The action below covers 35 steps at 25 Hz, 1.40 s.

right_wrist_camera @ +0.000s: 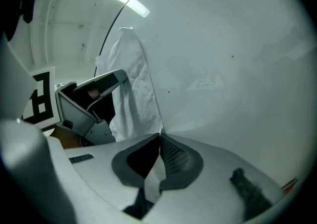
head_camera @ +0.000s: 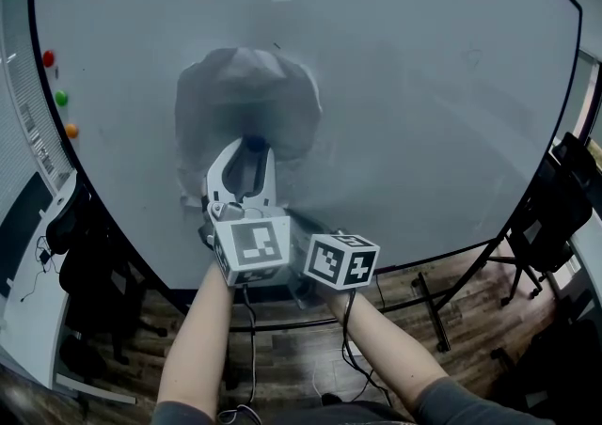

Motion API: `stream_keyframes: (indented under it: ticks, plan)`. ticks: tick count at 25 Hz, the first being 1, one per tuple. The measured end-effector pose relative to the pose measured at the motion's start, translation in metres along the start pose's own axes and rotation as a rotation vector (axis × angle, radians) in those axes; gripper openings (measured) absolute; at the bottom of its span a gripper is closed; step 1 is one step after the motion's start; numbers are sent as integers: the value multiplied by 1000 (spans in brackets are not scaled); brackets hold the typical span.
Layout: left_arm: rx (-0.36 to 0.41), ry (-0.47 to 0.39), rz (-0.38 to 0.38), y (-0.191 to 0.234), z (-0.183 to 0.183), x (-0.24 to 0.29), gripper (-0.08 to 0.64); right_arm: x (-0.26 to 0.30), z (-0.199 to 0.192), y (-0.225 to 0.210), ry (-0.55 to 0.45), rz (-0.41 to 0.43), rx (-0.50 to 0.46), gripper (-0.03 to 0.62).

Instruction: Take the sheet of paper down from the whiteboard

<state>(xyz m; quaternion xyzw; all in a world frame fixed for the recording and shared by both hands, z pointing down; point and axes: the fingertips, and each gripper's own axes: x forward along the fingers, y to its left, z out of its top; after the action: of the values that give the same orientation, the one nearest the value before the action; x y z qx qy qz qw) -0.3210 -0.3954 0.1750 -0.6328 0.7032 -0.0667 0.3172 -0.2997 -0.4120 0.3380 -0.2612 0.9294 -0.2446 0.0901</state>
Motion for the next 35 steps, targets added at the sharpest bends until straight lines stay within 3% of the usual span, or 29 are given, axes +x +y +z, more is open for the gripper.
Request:
stream_keyframes:
  ticks: [9,17,24,35]
  plan:
    - [-194,-13,-59,3,-4,-1,124,-4,5,-2,-1,-7,-18,25]
    - [-217,-23,-62,10,0,-15,124,-14,10,-6,-30,-20,-6,25]
    - [-290,12,-62,13,-15,-50,124,-27,0,-4,-1,-53,-106,25]
    - [-420,172,-53,7,-98,-155,124,-71,-53,5,85,-172,-294,25]
